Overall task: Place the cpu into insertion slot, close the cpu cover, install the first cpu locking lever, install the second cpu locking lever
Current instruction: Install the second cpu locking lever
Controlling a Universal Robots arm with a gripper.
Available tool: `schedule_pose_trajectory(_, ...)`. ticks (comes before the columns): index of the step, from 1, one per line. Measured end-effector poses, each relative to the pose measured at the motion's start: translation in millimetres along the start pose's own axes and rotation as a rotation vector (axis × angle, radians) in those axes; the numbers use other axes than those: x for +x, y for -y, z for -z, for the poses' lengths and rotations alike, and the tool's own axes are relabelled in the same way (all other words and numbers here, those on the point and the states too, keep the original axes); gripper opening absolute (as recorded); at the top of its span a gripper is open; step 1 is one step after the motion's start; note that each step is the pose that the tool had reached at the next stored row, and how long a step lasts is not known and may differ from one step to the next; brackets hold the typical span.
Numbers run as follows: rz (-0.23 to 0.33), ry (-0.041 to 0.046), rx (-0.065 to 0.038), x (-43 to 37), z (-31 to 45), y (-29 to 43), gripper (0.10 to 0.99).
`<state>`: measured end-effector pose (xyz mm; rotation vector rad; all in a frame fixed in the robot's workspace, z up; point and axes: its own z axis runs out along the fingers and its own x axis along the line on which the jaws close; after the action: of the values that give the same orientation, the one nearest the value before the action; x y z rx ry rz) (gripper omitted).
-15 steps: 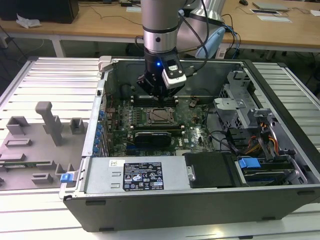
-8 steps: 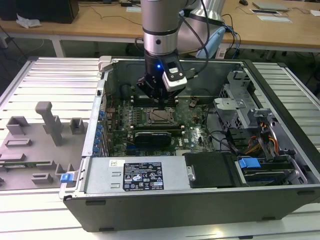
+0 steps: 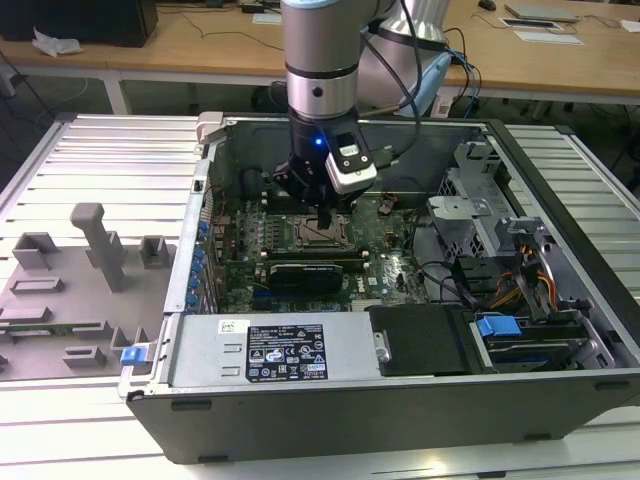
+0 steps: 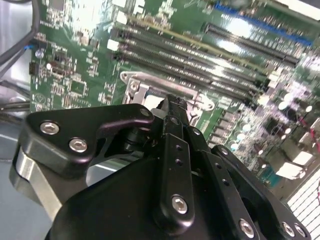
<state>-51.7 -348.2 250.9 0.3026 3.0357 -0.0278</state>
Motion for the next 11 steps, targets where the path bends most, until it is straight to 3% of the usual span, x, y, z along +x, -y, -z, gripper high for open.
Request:
schedule_pose_trajectory(4,0.004,-0.0016,-0.008,0.7,-3.7,5.1,0.106)
schedule_pose_trajectory(7,0.02,-0.0063,-0.033,2.3,-7.8,9.8,0.106)
schedule_pose_trajectory(11,0.033,-0.0102,-0.054,7.3,-13.6,13.2,0.106)
